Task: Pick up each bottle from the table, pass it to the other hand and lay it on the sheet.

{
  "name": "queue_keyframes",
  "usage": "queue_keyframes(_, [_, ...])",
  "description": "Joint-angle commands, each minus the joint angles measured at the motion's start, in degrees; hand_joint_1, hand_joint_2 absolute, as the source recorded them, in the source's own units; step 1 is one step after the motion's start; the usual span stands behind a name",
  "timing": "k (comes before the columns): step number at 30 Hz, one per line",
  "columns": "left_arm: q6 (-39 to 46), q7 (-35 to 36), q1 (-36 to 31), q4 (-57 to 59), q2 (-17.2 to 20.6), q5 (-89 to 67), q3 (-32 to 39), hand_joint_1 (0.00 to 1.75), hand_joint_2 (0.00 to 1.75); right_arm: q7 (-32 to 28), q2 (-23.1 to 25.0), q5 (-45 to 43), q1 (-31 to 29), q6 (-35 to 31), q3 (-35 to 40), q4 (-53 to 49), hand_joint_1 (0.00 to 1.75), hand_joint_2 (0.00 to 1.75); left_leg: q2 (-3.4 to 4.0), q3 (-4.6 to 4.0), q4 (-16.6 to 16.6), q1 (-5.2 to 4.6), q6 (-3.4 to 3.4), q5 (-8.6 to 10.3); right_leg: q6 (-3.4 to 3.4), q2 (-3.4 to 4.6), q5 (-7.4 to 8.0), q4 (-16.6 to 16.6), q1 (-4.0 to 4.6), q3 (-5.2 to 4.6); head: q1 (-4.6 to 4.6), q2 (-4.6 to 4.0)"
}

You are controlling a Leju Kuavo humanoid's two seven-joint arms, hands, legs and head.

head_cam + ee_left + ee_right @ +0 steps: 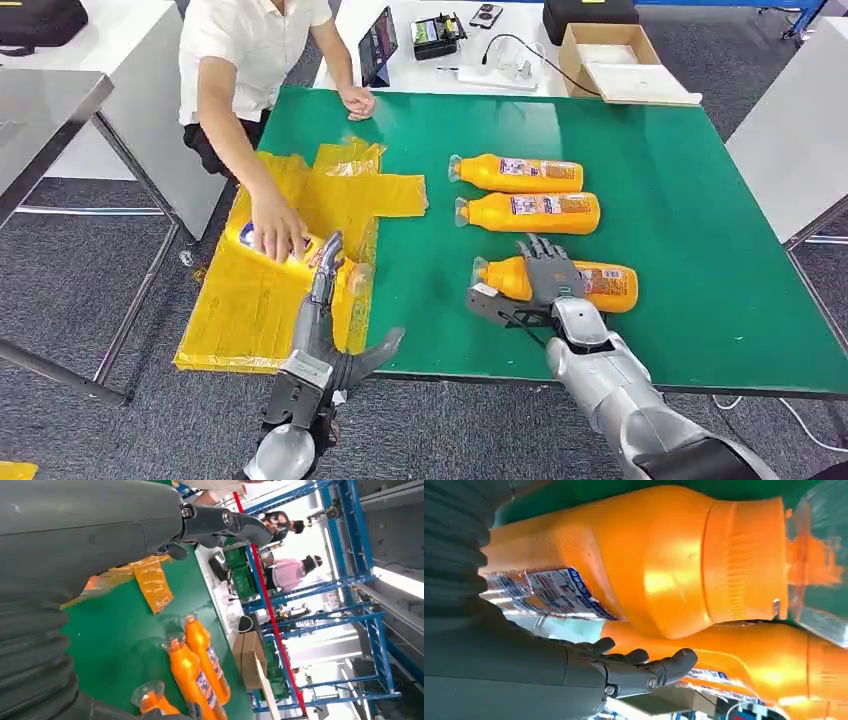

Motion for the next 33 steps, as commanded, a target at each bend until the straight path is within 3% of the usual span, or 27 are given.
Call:
queue_keyframes(1, [-0.2,0.4,-0.2,0.4,1.4,-0.1,-0.7,0.0,1.75,0.2,-0.6,0.2,1.1,0.5,3.4,1.5,0.0,1.75,0.04,0.14,-0.1,0.02,0.07,0.01,-0.13,-0.09,0.0,-0.1,0.06,0.16,0.0,0.0])
queue_keyframes(7, [-0.8,0.9,0.5,-0.2,1.3,-0.3,-0.3,0.0,1.75,-0.1,-1.2,0.6,1.7,-0.2,4.7,0.2,0.0,1.75,0.04,0.19,-0.1,0.01,0.06,0.03,-0.14,-0.11,0.01,-0.1,0.06,0.21,0.0,0.0])
queue_keyframes(13, [-0.6,1.5,2.7,-2.5,0.9,-2.3,1.1,0.0,1.75,1.9,-3.6,2.6,4.2,-5.0,8.0,-8.0,0.0,1.75,0.02,0.13,-0.1,0.02,0.05,0.02,-0.12,-0.11,0.0,-0.1,0.06,0.16,0.0,0.0])
queue_keyframes(19, [-6.3,2.8,4.1,-3.4,0.9,4.0,2.0,0.0,1.75,3.3,-6.6,1.8,4.9,1.6,9.9,-11.8,0.0,1.75,0.06,0.03,0.0,0.0,0.05,0.0,-0.1,-0.07,-0.01,-0.1,0.04,0.07,0.0,0.0])
queue_keyframes(33, [-6.0,3.3,5.2,-4.4,1.4,3.3,2.5,0.0,1.75,6.3,-10.7,1.5,5.1,0.8,7.5,-12.0,0.0,1.75,0.02,0.0,-0.1,-0.02,0.04,0.03,-0.08,-0.1,0.02,-0.1,0.02,0.07,0.0,0.0])
